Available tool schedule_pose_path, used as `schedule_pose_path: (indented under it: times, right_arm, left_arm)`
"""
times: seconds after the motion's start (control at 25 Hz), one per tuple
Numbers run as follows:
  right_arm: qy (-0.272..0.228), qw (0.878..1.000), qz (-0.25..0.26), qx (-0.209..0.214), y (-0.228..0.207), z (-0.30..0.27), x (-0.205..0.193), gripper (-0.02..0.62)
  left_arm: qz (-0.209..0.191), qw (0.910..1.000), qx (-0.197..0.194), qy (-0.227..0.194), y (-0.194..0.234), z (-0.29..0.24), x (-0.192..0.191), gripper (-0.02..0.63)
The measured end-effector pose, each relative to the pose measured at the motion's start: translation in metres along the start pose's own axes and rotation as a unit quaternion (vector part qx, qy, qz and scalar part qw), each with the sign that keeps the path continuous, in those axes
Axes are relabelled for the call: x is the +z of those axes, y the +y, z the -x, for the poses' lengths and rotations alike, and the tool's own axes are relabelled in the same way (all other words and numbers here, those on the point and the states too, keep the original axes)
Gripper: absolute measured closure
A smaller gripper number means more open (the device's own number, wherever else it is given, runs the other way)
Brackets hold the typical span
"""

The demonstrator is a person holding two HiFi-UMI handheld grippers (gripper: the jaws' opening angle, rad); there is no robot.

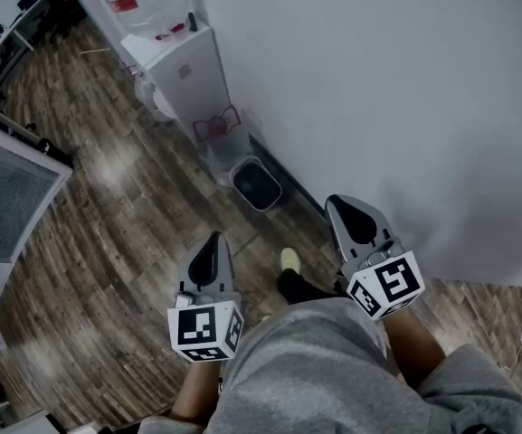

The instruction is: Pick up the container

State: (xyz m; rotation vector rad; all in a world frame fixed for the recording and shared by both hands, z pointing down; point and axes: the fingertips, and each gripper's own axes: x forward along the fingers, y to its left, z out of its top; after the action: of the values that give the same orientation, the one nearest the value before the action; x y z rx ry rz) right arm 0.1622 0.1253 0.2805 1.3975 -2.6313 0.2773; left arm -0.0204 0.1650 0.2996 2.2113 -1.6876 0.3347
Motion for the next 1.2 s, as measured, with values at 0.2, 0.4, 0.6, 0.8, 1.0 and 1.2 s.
schedule_pose_path:
  times: [0.2,0.4,0.6,0.8,1.0,1.2]
  right_arm:
    - [0.002,1.000,-0.006,0.018,-0.027,-0.028,0.000,0.571]
    - [-0.001,0.999,-0.014,0.046,-0.042,-0.055,0.006,0.571]
    - [0.001,0.997,-0.016,0.076,-0.047,-0.074,0.004,0.571]
    - [0.000,0.996,-0.013,0.093,-0.048,-0.085,0.005,0.571]
    - [-0.003,0.995,-0.013,0.098,-0.056,-0.087,0.009,0.570]
    - [-0.002,0.995,-0.008,0.101,-0.061,-0.088,0.009,0.570]
  left_arm:
    - [-0.001,0.9999,0.009,0.008,-0.006,-0.035,0.008,0.592]
    - [-0.003,0.9996,0.024,0.012,-0.008,-0.061,0.018,0.592]
    - [-0.003,0.9991,0.041,0.014,-0.009,-0.075,0.024,0.592]
    - [-0.002,0.9987,0.049,0.014,-0.008,-0.085,0.026,0.592]
    - [-0.009,0.9987,0.050,0.009,-0.011,-0.096,0.033,0.592]
    - [-0.007,0.9984,0.056,0.000,-0.012,-0.098,0.039,0.592]
